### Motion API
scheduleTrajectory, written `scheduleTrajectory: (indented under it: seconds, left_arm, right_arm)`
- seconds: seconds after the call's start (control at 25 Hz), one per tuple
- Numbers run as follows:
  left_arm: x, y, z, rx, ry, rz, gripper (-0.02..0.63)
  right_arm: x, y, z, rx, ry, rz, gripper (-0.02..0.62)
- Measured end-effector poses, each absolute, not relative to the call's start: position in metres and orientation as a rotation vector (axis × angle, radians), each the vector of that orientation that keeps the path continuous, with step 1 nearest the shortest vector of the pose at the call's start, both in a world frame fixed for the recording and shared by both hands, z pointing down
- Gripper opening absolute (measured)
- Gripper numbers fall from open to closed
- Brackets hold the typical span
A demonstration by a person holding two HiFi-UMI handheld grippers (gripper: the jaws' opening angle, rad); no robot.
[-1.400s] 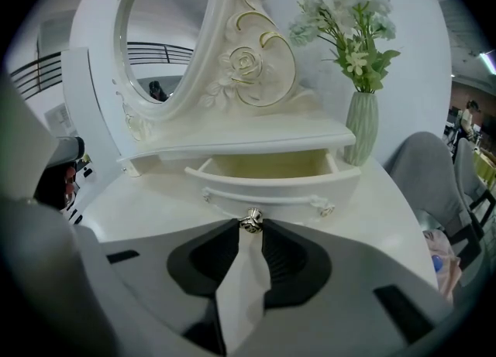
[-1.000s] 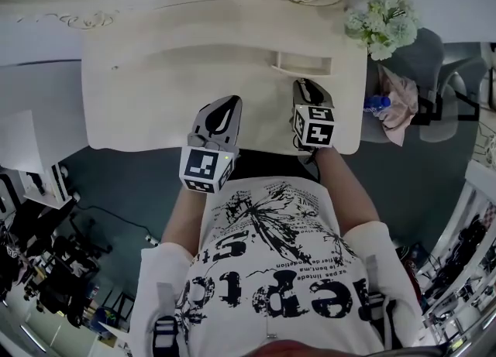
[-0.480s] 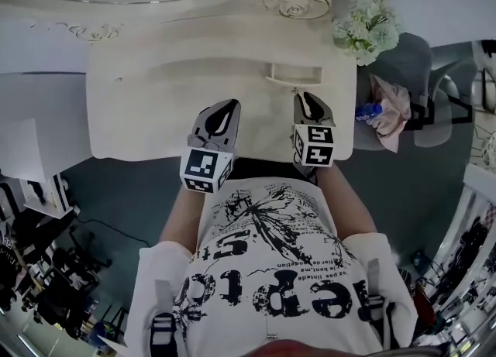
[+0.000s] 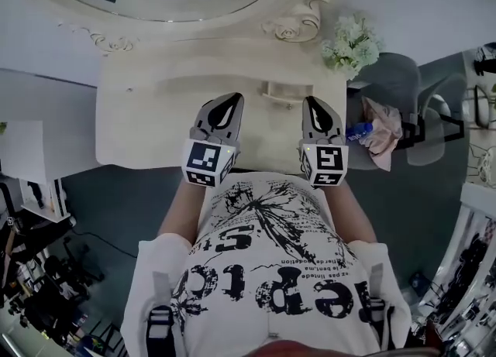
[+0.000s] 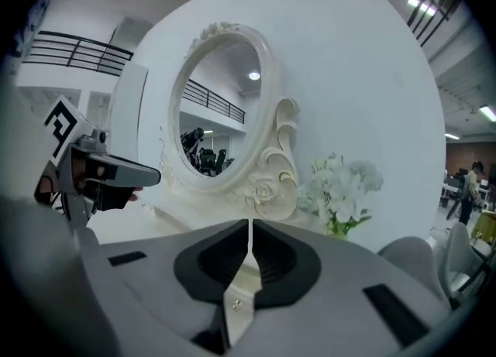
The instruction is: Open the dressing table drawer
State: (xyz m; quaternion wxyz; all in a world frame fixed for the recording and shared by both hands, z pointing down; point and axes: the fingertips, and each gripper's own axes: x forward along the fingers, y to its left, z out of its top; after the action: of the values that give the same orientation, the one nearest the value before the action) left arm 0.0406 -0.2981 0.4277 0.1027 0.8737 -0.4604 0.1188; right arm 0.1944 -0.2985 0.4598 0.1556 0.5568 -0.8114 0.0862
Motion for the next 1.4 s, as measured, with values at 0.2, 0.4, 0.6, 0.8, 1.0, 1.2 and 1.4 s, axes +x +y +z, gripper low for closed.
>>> scheduleTrajectory:
  seconds: [0.2, 0.4, 0.6, 0.8, 1.0, 1.2, 1.4]
  left_arm:
    - [0.046, -0.295, 0.401, 2.625, -1.374, 0.292, 0.020]
    - [0.050, -0.297, 0.374, 2.684, -1.386, 0.249, 0.020]
    - [0.053, -0.297, 0.367, 2.703, -1.389, 0.239, 0.020]
    - [0.052, -0.297, 0.369, 2.687, -1.384, 0.234, 0.020]
    - [0.053, -0.298, 0.370, 2.683, -1.385, 0.231, 0.020]
    - [0.056, -0.296, 0.371, 2.682, -1.379, 0.231, 0.020]
    - [0.059, -0.294, 0.371, 2.677, -1.382, 0.221, 0.020]
  right_arm:
    - [0.199, -0.297, 0.415, 1.669, -2.445, 0.201, 0.018]
    - [0.201, -0.298, 0.397, 1.693, -2.500, 0.186, 0.017]
    - [0.197, -0.294, 0.399, 1.658, -2.513, 0.173, 0.017]
    - [0.194, -0.292, 0.399, 1.638, -2.543, 0.193, 0.017]
    - [0.193, -0.291, 0.401, 1.640, -2.553, 0.189, 0.017]
    - [0.195, -0.291, 0.402, 1.651, -2.542, 0.191, 0.017]
    - [0.196, -0.289, 0.402, 1.650, -2.550, 0.211, 0.017]
